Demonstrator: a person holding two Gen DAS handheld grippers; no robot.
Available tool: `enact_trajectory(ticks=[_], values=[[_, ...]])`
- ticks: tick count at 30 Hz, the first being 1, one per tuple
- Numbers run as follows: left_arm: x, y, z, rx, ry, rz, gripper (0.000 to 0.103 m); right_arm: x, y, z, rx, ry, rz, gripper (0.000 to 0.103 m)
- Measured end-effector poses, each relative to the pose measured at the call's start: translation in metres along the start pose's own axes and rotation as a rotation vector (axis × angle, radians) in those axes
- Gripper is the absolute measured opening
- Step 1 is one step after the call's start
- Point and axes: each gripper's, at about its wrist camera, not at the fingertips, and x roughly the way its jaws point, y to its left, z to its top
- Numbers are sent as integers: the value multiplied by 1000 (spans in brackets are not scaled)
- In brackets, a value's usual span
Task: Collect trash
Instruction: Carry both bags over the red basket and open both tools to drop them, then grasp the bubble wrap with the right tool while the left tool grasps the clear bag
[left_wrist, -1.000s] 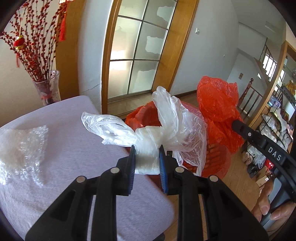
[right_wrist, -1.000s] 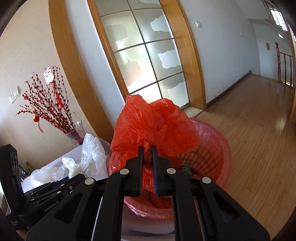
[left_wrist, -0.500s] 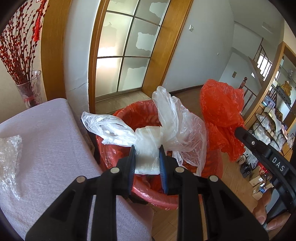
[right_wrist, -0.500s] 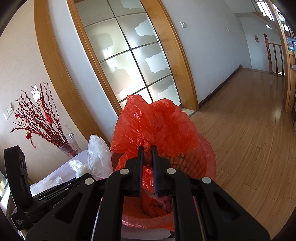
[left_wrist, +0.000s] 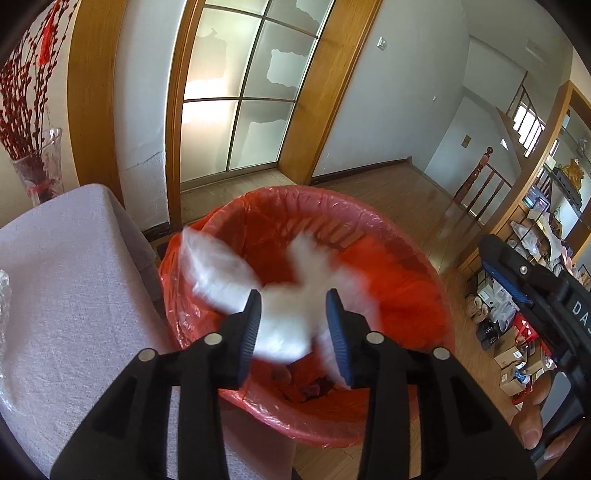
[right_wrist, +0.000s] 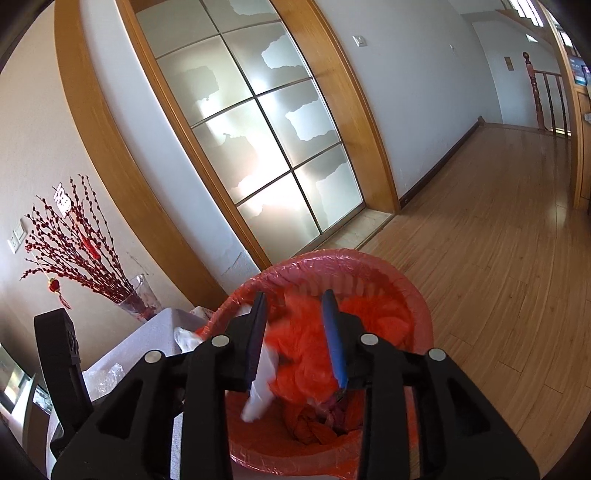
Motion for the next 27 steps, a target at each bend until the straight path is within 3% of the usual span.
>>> enact_trajectory(ticks=[6,12,19,27], values=[[-8,13,-9,-23,3,41,45,-1,-4,-6,-13,12,-42,34],[-49,27,-23,-49,-73,138,54,-1,15,-10,-81,38,-22,33],[-119,79,-48,-156,-164,292,55,13,81,-33,-222,141,138,33],[-210,163,-89,-289,-242,556,56,42,210,-87,-435,307,376,33]])
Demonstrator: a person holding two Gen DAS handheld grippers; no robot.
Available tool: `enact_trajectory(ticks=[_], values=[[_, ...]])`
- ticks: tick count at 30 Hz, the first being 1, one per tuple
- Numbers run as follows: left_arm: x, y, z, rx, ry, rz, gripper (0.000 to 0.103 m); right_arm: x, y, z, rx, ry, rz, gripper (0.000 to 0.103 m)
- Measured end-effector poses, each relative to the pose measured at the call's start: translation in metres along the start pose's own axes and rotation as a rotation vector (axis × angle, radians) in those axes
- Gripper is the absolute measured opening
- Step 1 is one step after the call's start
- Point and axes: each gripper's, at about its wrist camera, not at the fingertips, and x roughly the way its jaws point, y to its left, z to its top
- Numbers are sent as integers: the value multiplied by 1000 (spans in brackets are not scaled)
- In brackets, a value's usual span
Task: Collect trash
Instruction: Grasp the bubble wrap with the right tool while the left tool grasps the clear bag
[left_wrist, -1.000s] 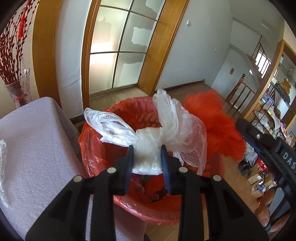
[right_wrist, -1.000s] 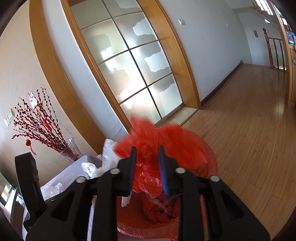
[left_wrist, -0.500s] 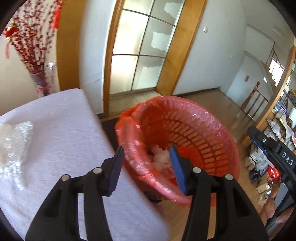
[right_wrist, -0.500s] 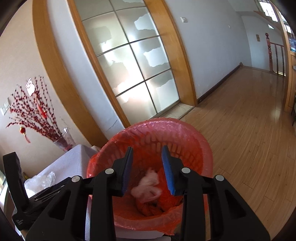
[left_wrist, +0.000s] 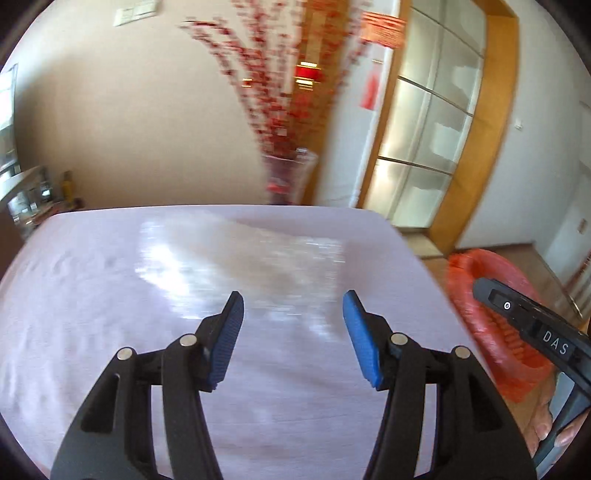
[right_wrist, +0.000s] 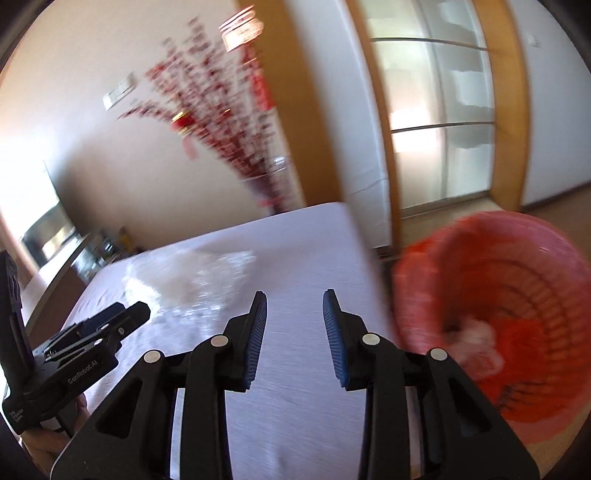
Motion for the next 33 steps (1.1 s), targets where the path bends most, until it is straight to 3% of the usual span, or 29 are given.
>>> enact_trajectory(ticks=[7,10,18,20,24,33], values=[[-23,89,6,-123,-44,158,56,68,72,10,-98,101,78,37],[-25,112,7,-162,-53,179,58,90,94,9,-148,137,55,52],[-22,137,5,-210,-43,176,59,143,105,7,-171,255,-34,52],[-21,140,3,-218,-38,173,59,149,107,-2,-214,288,-72,46],[-17,142,2,-223,-31,169,59,142,109,-10,-235,269,-68,16],[-6,139,4,-212,0,135,59,103,75,0,-59,170,4,12]])
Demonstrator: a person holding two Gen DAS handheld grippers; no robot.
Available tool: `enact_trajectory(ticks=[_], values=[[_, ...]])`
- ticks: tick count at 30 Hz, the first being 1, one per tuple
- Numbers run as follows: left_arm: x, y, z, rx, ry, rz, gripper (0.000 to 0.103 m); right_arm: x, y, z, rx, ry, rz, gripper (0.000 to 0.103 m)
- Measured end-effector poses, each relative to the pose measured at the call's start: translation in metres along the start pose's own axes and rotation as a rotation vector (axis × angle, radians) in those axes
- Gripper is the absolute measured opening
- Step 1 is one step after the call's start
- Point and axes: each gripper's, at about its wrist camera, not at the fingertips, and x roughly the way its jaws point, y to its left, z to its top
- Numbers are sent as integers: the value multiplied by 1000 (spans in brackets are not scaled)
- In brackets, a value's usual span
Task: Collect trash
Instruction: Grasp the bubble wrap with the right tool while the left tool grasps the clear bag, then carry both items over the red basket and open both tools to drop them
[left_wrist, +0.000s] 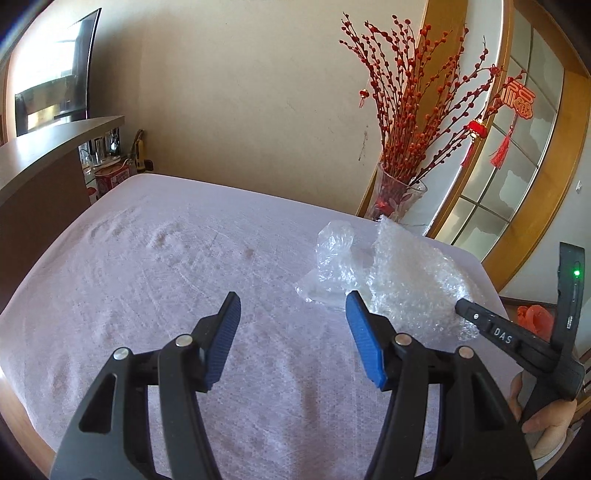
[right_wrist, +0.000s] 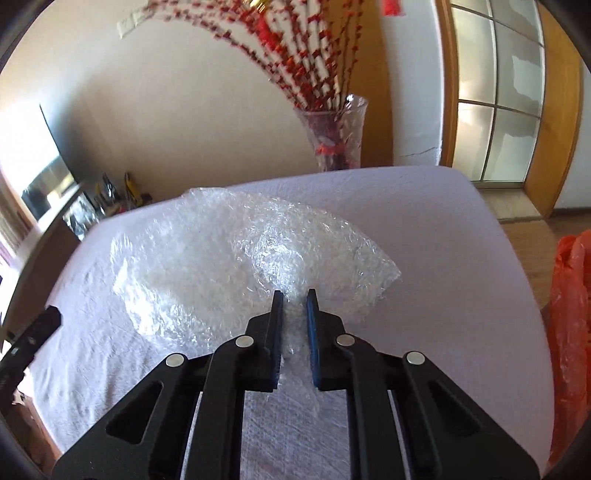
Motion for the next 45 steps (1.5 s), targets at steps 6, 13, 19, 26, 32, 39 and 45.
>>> enact_trajectory(ticks=[6,13,19,26,32,39,45], values=[[8,-17,8,54,28,-33,59,-32,-29,1,82,-94,-30,12],[29,-51,18,162,85,-75,62,-62,-63,-3,143,-178,-113,12],[57,-76,24,233,144,-68,62,-72,-85,-6,195,-191,-133,12],[87,-78,25,204,216,-41,62,-74,-93,-12,217,-193,-139,12],[116,-90,12,260,313,-20,54,-81,-103,-18,228,-196,-131,12],[112,-107,2,352,276,-60,18,-87,-108,-19,246,-204,-132,12],[88,-108,13,307,227,-198,16,-106,-112,-19,263,-248,-134,12]])
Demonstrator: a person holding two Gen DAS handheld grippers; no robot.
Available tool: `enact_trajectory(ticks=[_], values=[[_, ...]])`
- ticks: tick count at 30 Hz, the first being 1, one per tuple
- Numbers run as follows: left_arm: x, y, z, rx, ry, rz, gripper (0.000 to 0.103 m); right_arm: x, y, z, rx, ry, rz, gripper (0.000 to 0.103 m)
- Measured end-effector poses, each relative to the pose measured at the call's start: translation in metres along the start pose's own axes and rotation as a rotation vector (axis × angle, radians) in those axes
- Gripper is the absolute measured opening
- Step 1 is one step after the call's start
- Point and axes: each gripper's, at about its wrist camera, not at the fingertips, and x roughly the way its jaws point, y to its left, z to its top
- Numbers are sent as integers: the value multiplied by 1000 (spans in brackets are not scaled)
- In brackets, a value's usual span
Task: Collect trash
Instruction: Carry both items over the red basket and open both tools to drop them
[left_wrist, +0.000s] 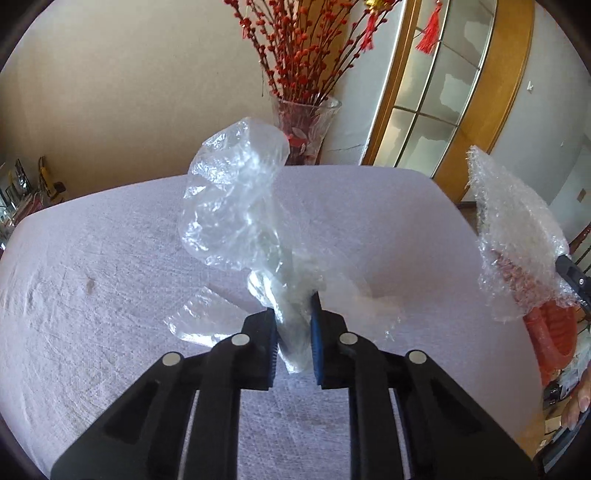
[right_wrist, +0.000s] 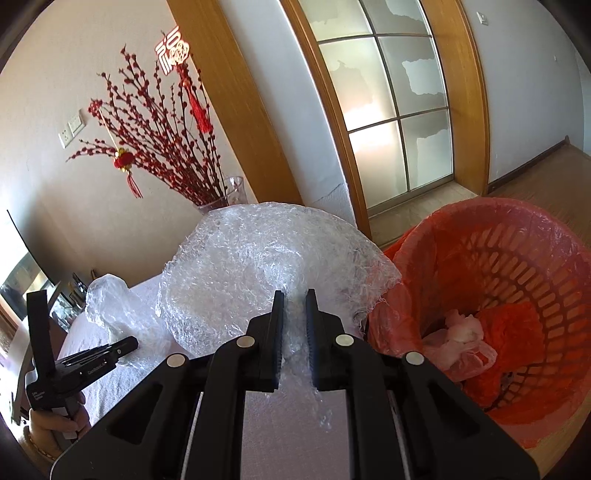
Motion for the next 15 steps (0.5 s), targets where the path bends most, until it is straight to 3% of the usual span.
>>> enact_trajectory(ticks=[8,15], values=[[-41,-28,5,21,-94,-147,16,-29,-18,13,50,-78,-16,12],[-55,-66,3,72,-115,-210,16,-49,-39,16,80,-125,-51,12]])
